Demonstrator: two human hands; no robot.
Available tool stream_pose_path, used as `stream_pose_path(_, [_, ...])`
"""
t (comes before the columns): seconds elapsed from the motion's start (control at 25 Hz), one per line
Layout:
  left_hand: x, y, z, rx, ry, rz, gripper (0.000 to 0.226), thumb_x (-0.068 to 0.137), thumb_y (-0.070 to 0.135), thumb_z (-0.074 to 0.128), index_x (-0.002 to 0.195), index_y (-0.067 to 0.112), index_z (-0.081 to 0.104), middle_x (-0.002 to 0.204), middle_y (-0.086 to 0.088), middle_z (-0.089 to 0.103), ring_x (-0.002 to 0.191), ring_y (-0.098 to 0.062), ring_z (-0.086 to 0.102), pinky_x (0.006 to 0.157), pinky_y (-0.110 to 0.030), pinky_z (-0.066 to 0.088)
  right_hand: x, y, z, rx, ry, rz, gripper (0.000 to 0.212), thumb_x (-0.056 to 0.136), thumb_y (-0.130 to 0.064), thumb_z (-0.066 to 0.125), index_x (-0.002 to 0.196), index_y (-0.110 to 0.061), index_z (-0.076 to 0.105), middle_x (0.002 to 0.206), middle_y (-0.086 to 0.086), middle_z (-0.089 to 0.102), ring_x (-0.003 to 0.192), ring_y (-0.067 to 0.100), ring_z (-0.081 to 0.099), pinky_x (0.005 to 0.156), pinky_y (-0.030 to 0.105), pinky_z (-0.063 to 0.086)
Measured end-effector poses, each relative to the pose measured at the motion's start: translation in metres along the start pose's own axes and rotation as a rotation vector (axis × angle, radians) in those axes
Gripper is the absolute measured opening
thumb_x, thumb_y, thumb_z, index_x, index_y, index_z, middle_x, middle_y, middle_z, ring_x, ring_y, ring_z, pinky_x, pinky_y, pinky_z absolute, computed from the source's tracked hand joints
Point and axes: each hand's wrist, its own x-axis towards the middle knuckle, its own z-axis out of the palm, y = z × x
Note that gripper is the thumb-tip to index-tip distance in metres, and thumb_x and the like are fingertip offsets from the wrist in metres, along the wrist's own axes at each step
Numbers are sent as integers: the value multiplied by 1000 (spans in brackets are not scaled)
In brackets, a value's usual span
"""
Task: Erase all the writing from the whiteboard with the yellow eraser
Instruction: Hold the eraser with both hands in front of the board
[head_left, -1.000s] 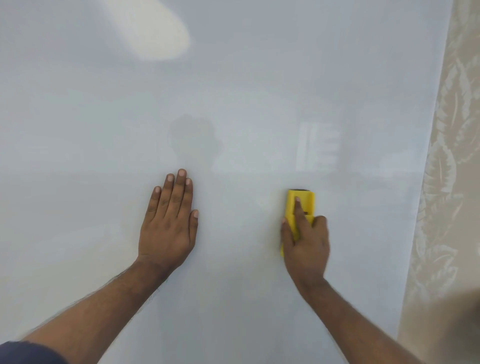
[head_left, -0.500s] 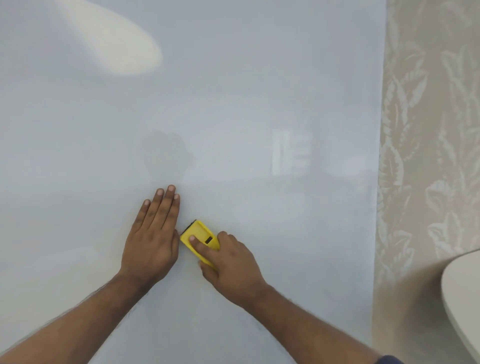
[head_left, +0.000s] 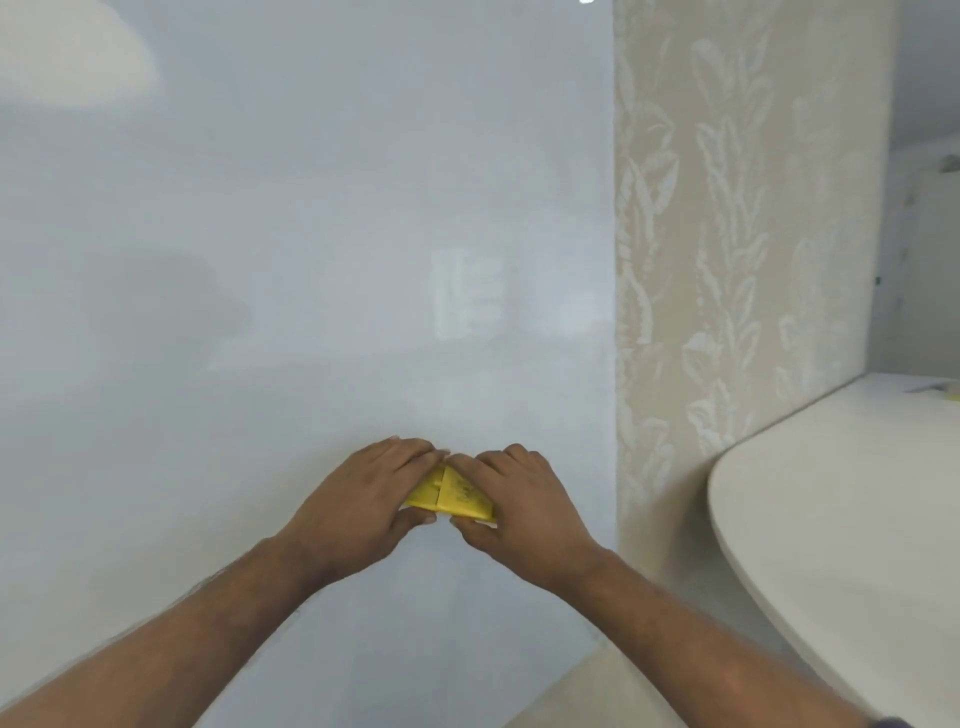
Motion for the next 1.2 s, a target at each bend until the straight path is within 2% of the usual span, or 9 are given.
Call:
stream_pose_path(0.08, [27, 19, 17, -75, -9, 42, 55, 89, 31, 73, 139, 12, 58, 134, -2, 63, 118, -24, 63, 101, -30, 47, -17, 21, -18, -41, 2, 77, 61, 83, -42, 61, 139, -27, 42, 106, -5, 62, 94, 18, 48, 85, 31, 38])
stream_pose_path(0.24, [87, 84, 63, -281, -45, 139, 59, 97, 32, 63, 151, 15, 46, 148, -1, 52, 132, -22, 51, 109, -35, 43, -73, 70, -61, -166, -14, 261, 68, 82, -41, 65, 142, -21, 40, 112, -3, 63, 101, 21, 50, 89, 34, 39])
stream_pose_path(0.44, [143, 188, 109, -467, -66, 324, 60, 99, 31, 60, 153, 15, 41, 152, 0, 47, 136, -20, 47, 112, -31, 37, -158, 114, -120, -345, -70, 508, 67, 86, -44, 61, 144, -19, 38, 119, -3, 60, 109, 20, 48, 93, 31, 35])
stream_pose_path(0.6, [165, 268, 138, -575, -113, 440, 62, 100, 30, 58, 157, 16, 35, 155, 1, 43, 139, -18, 43, 114, -30, 35, -225, 127, -158, -426, -112, 692, 67, 89, -47, 57, 146, -19, 35, 124, -5, 58, 113, 19, 45, 97, 31, 34])
stream_pose_path(0.8, [169, 361, 175, -648, -259, 576, 62, 104, 31, 51, 159, 19, 28, 160, 4, 36, 141, -16, 39, 114, -30, 33, -307, 126, -184, -486, -174, 933, 66, 92, -50, 53, 147, -20, 33, 129, -5, 55, 117, 18, 43, 100, 29, 33])
stream_pose_path(1.0, [155, 408, 204, -683, -386, 632, 62, 104, 30, 51, 160, 23, 26, 161, 8, 33, 142, -15, 38, 115, -28, 33, -357, 122, -188, -498, -242, 1062, 64, 92, -48, 52, 147, -20, 33, 136, -4, 52, 123, 18, 41, 104, 30, 31])
stream_pose_path(1.2, [145, 416, 217, -765, -513, 567, 61, 104, 31, 50, 160, 24, 26, 162, 9, 30, 142, -15, 40, 116, -28, 33, -366, 125, -179, -485, -291, 1077, 56, 95, -46, 47, 144, -20, 39, 141, -5, 49, 127, 17, 39, 107, 30, 28])
